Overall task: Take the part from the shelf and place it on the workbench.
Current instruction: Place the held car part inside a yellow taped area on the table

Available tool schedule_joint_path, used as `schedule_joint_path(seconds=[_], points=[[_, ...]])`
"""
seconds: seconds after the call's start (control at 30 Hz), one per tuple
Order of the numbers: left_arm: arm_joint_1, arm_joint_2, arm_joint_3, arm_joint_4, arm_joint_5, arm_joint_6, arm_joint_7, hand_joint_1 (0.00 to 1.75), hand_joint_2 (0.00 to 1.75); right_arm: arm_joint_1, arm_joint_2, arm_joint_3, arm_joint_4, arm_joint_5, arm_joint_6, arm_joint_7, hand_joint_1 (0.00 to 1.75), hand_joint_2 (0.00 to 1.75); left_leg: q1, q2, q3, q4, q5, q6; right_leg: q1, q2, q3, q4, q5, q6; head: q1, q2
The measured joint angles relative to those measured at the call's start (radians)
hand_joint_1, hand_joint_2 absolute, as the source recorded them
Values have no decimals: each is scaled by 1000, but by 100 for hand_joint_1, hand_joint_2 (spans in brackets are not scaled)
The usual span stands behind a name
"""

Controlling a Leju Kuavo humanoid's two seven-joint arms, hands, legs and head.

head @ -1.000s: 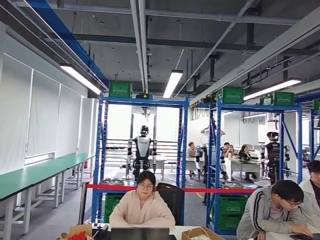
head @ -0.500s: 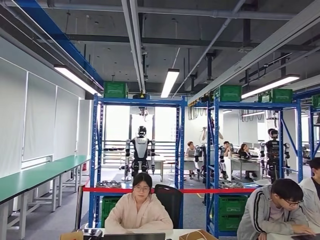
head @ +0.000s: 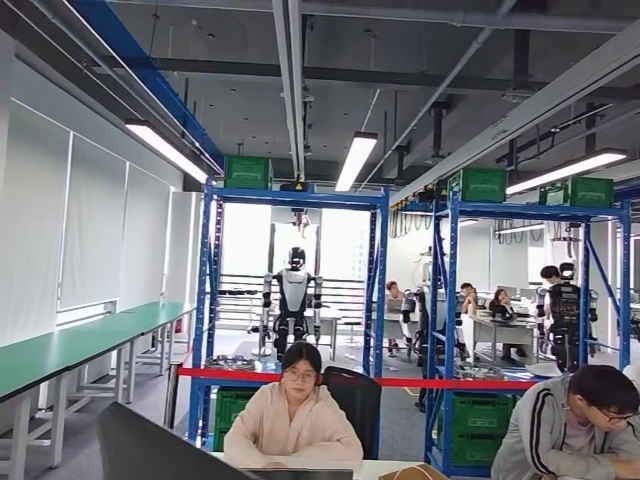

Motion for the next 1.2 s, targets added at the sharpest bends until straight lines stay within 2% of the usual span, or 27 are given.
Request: schedule_joint_path(seconds=[0.03,0.07,0.13,0.2,0.27,0.33,0.37,0.4,0.43,0.47,0.53,0.57,0.67,0.73,0.77,0.83,0.87,0.9,0.93,1.0,1.03,1.07,1.1,1.2], points=[[-2,-3,-1,0,0,-1,0,0,175,-12,4,8,15,46,-18,2,175,175,1,-1,3,-2,-2,-3,5,2,21,-53,24,-8,0,0],[-4,-5,-2,0,0,-1,0,0,175,-23,7,22,32,101,-41,5,175,175,3,-2,4,-3,-3,-7,9,4,33,-82,32,-14,0,1],[-4,-7,-5,0,0,-1,2,0,175,-40,12,62,73,228,-92,16,175,175,4,-3,5,-10,-3,-17,12,4,40,-99,28,-23,-1,1],[-5,-8,-7,0,0,0,5,0,175,-53,17,115,119,352,-149,30,175,175,2,0,5,-5,-13,-26,7,0,52,-120,30,-27,-1,1],[-5,-9,-8,0,0,1,8,0,175,-68,23,173,169,442,-197,47,175,175,1,3,-25,63,-55,-31,2,-4,63,-136,34,-29,-1,1],[-4,-9,-9,0,0,4,12,0,175,-79,27,231,220,513,-227,67,175,175,1,3,-88,186,-107,-36,2,-5,65,-137,33,-32,-1,1],[-3,-9,-9,0,0,4,14,0,175,-83,28,260,245,546,-235,78,175,175,2,4,-112,227,-115,-40,2,-5,66,-137,31,-32,-1,1],[-1,-9,-10,0,0,5,16,0,175,-87,28,288,269,576,-241,89,175,175,3,4,-121,237,-106,-43,1,-5,67,-136,30,-31,-1,1],[-1,-9,-10,0,0,4,17,0,175,-93,28,316,294,603,-244,99,175,175,5,5,-111,208,-79,-46,0,-5,68,-133,27,-29,-1,1],[-1,-9,-11,0,0,4,18,0,175,-101,30,342,317,627,-248,110,175,175,8,7,-85,148,-40,-49,-1,-4,68,-128,23,-26,-1,1],[-2,-9,-12,0,-1,3,19,0,175,-124,36,390,365,674,-259,135,175,175,10,10,-34,38,6,-50,0,-2,64,-113,12,-16,-2,1],[-3,-9,-12,0,-1,2,19,0,175,-136,40,413,392,699,-266,151,175,175,10,10,-21,9,14,-47,2,-2,61,-105,8,-11,-2,1],[-3,-9,-13,0,-2,0,19,0,175,-169,60,470,481,773,-281,219,175,175,7,8,-17,1,11,-30,1,-1,59,-99,3,-2,-3,1],[-3,-9,-14,0,-2,-2,18,0,175,-191,77,494,541,819,-294,271,175,175,9,7,-14,-1,12,-20,-2,-2,47,-66,-21,7,-3,0],[-3,-9,-14,0,-3,-3,18,0,175,-202,86,503,571,837,-301,294,175,175,10,7,-13,-1,12,-16,-4,-2,27,-20,-47,12,-3,0],[-3,-9,-14,0,-3,-3,18,0,175,-223,106,517,635,861,-310,334,175,175,9,7,-10,-1,9,-11,-7,-2,-37,114,-104,18,-3,0],[-3,-9,-14,0,-4,-3,18,0,175,-230,116,521,666,869,-313,352,175,175,8,7,-9,-1,8,-10,-7,-2,-65,166,-118,18,-3,0],[-3,-9,-14,0,-4,-3,18,0,175,-236,128,522,698,876,-316,371,175,175,7,7,-7,-1,7,-9,-7,-2,-79,185,-114,17,-3,0],[-3,-9,-14,0,-5,-4,18,0,175,-243,141,520,728,882,-318,391,175,175,6,6,-6,-1,6,-8,-7,-1,-74,166,-92,13,-3,0],[-5,-9,-15,0,-6,-4,18,0,175,-265,171,509,791,896,-321,436,175,175,4,4,-2,-2,4,-8,-1,0,-23,38,-18,-2,-3,0],[-6,-10,-15,0,-7,-4,18,0,175,-280,187,500,824,903,-320,458,175,175,3,3,-2,-2,4,-10,4,1,4,-25,9,-11,-3,0],[-7,-11,-15,0,-7,-4,18,0,175,-296,202,490,858,910,-320,478,175,175,4,3,-2,-3,3,-13,8,1,23,-70,25,-18,-3,0],[-7,-12,-15,0,-8,-5,18,0,175,-310,216,479,892,915,-318,496,175,175,5,3,-2,-5,3,-16,11,2,32,-90,28,-23,-2,0],[-6,-11,-15,0,-9,-4,19,0,175,-341,248,436,986,918,-302,528,175,175,3,3,2,-14,1,-31,9,0,44,-114,31,-30,-2,0]])
